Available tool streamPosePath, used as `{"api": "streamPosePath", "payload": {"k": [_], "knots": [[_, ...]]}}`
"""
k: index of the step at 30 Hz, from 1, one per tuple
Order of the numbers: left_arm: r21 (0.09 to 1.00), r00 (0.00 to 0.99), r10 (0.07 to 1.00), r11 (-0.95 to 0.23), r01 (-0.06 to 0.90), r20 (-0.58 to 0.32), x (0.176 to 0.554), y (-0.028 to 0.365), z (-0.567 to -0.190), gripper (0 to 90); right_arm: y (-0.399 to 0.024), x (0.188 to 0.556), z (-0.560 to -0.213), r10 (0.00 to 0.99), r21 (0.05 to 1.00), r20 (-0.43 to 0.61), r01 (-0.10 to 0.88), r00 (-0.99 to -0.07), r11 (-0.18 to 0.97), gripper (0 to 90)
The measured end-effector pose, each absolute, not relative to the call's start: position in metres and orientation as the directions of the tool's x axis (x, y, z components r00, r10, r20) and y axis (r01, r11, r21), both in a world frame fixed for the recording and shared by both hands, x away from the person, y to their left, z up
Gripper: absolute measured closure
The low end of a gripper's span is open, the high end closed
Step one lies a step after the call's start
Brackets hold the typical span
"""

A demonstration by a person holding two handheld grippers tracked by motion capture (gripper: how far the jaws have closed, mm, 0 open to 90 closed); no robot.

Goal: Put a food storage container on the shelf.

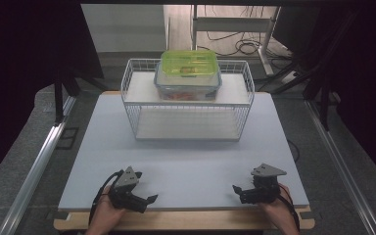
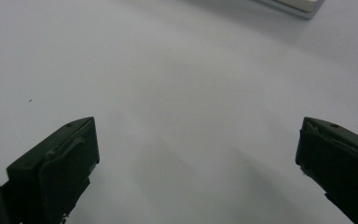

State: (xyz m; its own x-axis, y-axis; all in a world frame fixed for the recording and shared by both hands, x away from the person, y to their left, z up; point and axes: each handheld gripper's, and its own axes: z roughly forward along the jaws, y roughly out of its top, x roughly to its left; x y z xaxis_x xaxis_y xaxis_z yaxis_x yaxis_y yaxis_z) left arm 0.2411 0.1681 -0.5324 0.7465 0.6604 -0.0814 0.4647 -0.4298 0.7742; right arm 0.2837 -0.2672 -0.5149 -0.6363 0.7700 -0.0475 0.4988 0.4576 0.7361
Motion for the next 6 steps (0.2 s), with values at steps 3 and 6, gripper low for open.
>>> {"api": "streamPosePath", "payload": {"k": [3, 6], "knots": [[0.769, 0.747, 0.660, -0.436, 0.468, -0.080, 0.2414, 0.1675, -0.5332, 2.6, -0.2645, 0.2836, -0.5176, 0.762, 0.722, -0.051, 0.503, -0.645, 0.474, 0.0], [0.769, 0.745, 0.663, -0.434, 0.469, -0.080, 0.2417, 0.1673, -0.5326, 2.6, -0.2622, 0.2833, -0.5190, 0.754, 0.712, -0.063, 0.500, -0.654, 0.493, 0.0]]}}
